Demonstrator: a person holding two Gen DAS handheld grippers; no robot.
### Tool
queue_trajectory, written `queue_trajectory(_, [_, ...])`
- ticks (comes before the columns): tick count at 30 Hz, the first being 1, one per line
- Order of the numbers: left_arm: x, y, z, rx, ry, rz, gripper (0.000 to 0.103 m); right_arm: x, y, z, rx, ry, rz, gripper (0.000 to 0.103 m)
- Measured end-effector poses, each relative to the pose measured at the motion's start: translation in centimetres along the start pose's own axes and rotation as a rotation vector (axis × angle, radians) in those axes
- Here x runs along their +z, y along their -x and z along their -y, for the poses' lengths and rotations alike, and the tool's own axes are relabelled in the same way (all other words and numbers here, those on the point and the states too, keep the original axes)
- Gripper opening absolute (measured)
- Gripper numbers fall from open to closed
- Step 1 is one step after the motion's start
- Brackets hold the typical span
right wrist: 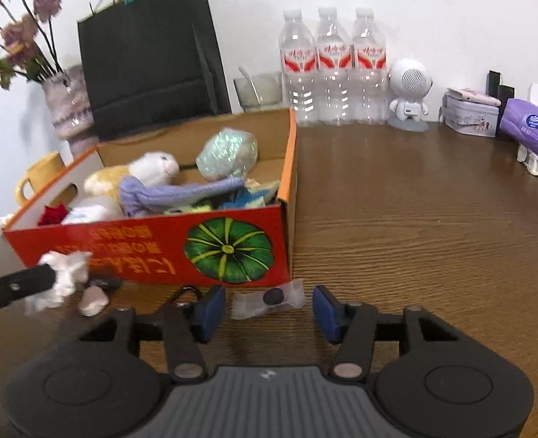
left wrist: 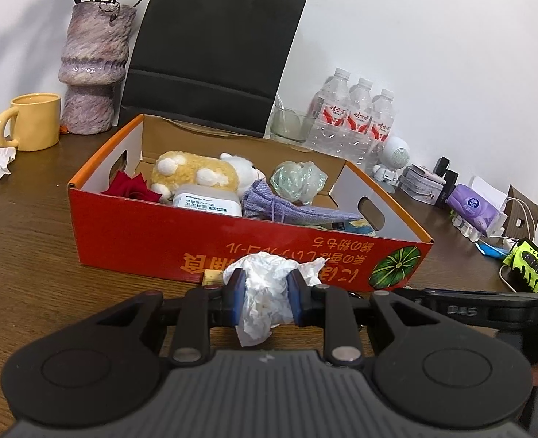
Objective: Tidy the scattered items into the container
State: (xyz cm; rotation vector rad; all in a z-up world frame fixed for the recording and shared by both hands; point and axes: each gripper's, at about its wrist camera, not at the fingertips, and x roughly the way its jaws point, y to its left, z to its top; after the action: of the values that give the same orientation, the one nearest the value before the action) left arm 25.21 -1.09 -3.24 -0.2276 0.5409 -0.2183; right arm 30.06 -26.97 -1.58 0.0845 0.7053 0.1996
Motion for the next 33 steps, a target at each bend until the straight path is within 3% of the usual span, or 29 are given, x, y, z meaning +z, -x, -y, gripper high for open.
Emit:
queue_trajectory(5, [0.0, 0.0, -0.2, 0.001, 0.005, 0.0, 0.025, -0.2, -1.0, -1.5, -0.042, 0.101, -0.009, 0.054])
queue_trajectory(7, [-0.1, -0.1, -0.2, 0.002, 0.008, -0.002, 0.025, -0.4, -0.8, -1.8, -0.033, 0.124, -0.004, 0.042])
queue_trajectory(9, [-0.1, -0.1, -0.3, 0.001, 0.01, -0.004, 0.025, -0.5, -0.6, -1.8, -0.023, 0.131, -0.004, 0.042])
queue_trajectory(11, [-0.1, 0.0, -0.3, -0.001, 0.011, -0.002, 0.025, -0.7, -0.3, -1.9, -0.019, 0.14, -0.001, 0.029])
queue_trajectory(15, [0.0, 0.2, -0.4, -0.006, 0.013, 0.002, 0.025, -0.9, 0.1, -2.0, -0.011, 0.15, 0.0, 0.027])
queue_trajectory(16, [0.0, 0.2, -0.4, -0.005, 0.014, 0.003, 0.025, -0.9, 0.2, -2.0, -0.011, 0.151, 0.001, 0.022])
queue_trajectory(17, [0.0, 0.2, -0.5, -0.006, 0.014, 0.003, 0.025, -1.0, 0.3, -2.0, -0.009, 0.149, 0.003, 0.009])
queue_trajectory(18, [0.0, 0.3, -0.4, -0.008, 0.014, 0.004, 0.025, -1.0, 0.4, -1.9, -0.003, 0.144, 0.004, 0.006])
queue_trajectory(24, [-0.1, 0.6, -0.4, -0.017, 0.012, 0.009, 0.025, -1.3, 1.0, -2.0, 0.015, 0.143, 0.008, 0.005])
queue_trajectory(33, [0.2, 2.9, -0.2, -0.047, 0.014, 0.052, 0.025, -1.3, 5.0, -2.0, 0.059, 0.125, 0.101, 0.005])
